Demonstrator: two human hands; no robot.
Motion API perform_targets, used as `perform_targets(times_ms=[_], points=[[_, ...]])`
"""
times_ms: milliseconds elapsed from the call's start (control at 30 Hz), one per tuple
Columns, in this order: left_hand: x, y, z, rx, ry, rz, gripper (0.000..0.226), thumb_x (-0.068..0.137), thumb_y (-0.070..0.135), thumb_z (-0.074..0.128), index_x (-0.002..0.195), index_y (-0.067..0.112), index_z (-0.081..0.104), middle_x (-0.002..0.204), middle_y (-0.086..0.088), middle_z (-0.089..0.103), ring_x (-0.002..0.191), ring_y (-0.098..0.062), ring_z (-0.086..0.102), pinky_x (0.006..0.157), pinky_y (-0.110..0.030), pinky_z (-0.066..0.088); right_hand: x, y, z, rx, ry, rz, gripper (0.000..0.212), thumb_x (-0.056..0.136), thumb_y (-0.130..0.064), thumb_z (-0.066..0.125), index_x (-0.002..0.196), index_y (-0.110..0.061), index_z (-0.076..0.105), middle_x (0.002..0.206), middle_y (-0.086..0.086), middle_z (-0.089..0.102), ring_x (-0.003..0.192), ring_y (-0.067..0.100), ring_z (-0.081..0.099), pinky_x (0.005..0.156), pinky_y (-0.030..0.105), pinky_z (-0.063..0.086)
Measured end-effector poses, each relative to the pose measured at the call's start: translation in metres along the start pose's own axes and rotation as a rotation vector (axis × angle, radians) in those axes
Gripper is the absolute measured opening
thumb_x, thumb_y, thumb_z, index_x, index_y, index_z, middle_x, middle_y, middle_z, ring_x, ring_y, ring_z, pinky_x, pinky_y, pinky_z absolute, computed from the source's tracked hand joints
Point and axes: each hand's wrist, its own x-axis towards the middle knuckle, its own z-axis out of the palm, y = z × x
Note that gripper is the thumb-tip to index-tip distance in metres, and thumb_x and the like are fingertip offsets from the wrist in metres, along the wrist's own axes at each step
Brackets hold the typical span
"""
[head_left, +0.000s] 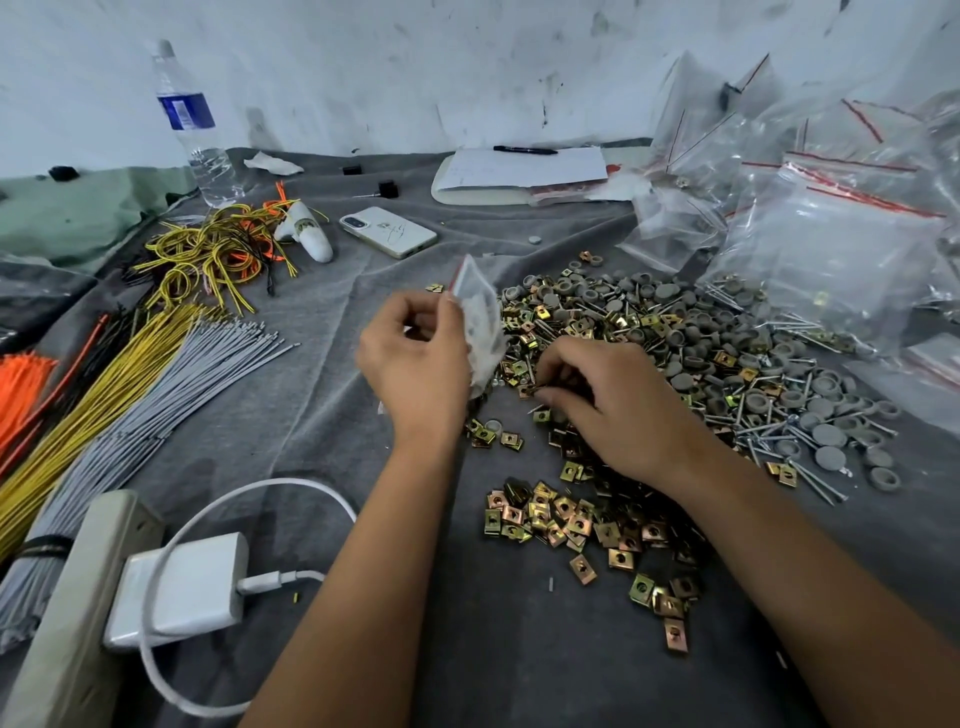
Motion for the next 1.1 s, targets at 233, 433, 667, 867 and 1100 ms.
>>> perform_targets(times_ms=[233, 433, 667, 867, 1100], points=[[-0.012, -0.004, 0.008, 0.167, -0.365, 0.285, 0.009, 0.089, 0.014, 0.072, 0.089, 0.023, 0.073, 0.072, 0.010, 0.066, 0.064, -0.011, 0.064, 0.059, -0.038, 0.055, 0.001, 0.002, -0.007, 0.207, 0.136, 0.050, 0.016, 0.102, -0.019, 0.061, 0.089, -0.016, 0.069, 0.078, -0.007, 0.071, 0.070, 0.006, 0.065, 0.065, 0.021, 0.049], [-0.011, -0.007, 0.009, 0.168, -0.407, 0.350, 0.020, 0.087, 0.009, 0.069, 0.103, 0.022, 0.073, 0.085, 0.015, 0.064, 0.071, -0.016, 0.067, 0.065, -0.045, 0.059, 0.000, 0.008, -0.008, 0.163, 0.200, 0.049, 0.017, 0.103, -0.017, 0.060, 0.091, -0.013, 0.072, 0.078, -0.003, 0.070, 0.073, 0.012, 0.064, 0.068, 0.029, 0.049], [-0.014, -0.006, 0.010, 0.165, -0.407, 0.404, 0.011, 0.085, 0.017, 0.071, 0.096, 0.018, 0.073, 0.087, 0.010, 0.069, 0.068, -0.014, 0.066, 0.062, -0.043, 0.058, 0.002, 0.008, -0.011, -0.101, 0.442, -0.194, 0.014, 0.087, -0.013, 0.080, 0.100, -0.007, 0.081, 0.089, 0.006, 0.072, 0.086, 0.021, 0.064, 0.077, 0.037, 0.053], [-0.017, -0.005, 0.010, 0.140, -0.408, 0.397, 0.008, 0.086, 0.014, 0.074, 0.093, 0.018, 0.075, 0.087, 0.012, 0.070, 0.073, -0.014, 0.068, 0.065, -0.043, 0.058, 0.002, 0.006, -0.009, -0.262, 0.328, -0.247, 0.011, 0.086, -0.015, 0.080, 0.096, -0.011, 0.081, 0.087, 0.002, 0.064, 0.092, 0.024, 0.056, 0.074, 0.033, 0.047], [-0.013, -0.003, 0.007, 0.109, -0.283, 0.344, 0.008, 0.087, 0.010, 0.073, 0.090, 0.017, 0.075, 0.079, 0.005, 0.070, 0.063, -0.015, 0.064, 0.058, -0.032, 0.054, 0.002, 0.007, -0.011, -0.131, 0.419, -0.072, 0.018, 0.088, -0.021, 0.080, 0.102, -0.011, 0.076, 0.094, -0.001, 0.066, 0.087, 0.013, 0.059, 0.078, 0.025, 0.047]])
